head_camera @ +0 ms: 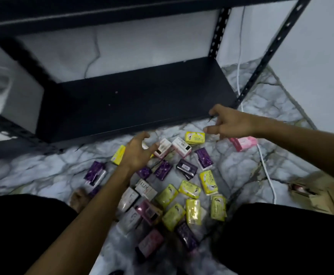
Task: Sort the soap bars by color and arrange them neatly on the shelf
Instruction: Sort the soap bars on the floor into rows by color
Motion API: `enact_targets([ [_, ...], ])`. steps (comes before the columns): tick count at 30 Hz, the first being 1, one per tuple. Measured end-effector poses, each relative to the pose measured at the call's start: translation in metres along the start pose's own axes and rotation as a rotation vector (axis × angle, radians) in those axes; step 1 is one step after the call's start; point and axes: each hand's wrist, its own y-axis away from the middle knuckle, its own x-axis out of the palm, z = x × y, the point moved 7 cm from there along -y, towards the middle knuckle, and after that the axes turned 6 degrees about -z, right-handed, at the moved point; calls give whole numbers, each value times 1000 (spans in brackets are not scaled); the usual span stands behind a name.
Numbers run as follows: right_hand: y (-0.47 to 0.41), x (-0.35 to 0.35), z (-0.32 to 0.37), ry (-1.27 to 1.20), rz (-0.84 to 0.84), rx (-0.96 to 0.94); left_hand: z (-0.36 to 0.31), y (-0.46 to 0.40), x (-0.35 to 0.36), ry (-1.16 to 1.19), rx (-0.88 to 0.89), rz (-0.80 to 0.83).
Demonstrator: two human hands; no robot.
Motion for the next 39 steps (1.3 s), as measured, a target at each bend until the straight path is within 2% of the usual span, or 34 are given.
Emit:
enact_targets([
  [3, -2, 30, 41, 54, -17, -6, 41, 27, -21, 99, -65, 23],
  [5, 1, 69, 56, -5, -6, 35, 77, 47, -29, 125, -142, 13],
  [7, 10, 121, 65, -95, 28, 77, 114, 67, -29, 90, -222, -4],
  [12, 41, 268, 60, -160, 122, 180, 182, 113, 6, 76, -383, 130],
  [14, 55, 312, 54, -131, 122, 208, 202, 128, 9, 59, -403, 87],
  [18, 80, 361, 52, 94, 89, 104, 225, 136, -1, 3, -466, 11],
  [22, 89, 380, 52, 316, 53, 16, 235, 131, 8, -82, -433, 116],
  [25, 90, 380, 50, 357, 8, -23, 236, 141, 21, -131, -394, 170],
  [27, 89, 379, 44, 248, -12, -23, 225, 144, 25, -195, -279, 108],
  [29, 87, 374, 34, 15, -58, 57, 209, 152, 35, -226, -168, 107],
  [32, 79, 359, 15, -289, -140, 209, 190, 171, 67, -265, -29, 288],
  [34, 74, 348, 4, -517, -125, 315, 189, 184, 86, -327, 42, 394],
  [36, 77, 343, -11, -784, -114, 503, 191, 193, 106, -439, 175, 484],
  [39, 90, 346, -20, -1101, -11, 655, 186, 202, 128, -603, 320, 542],
])
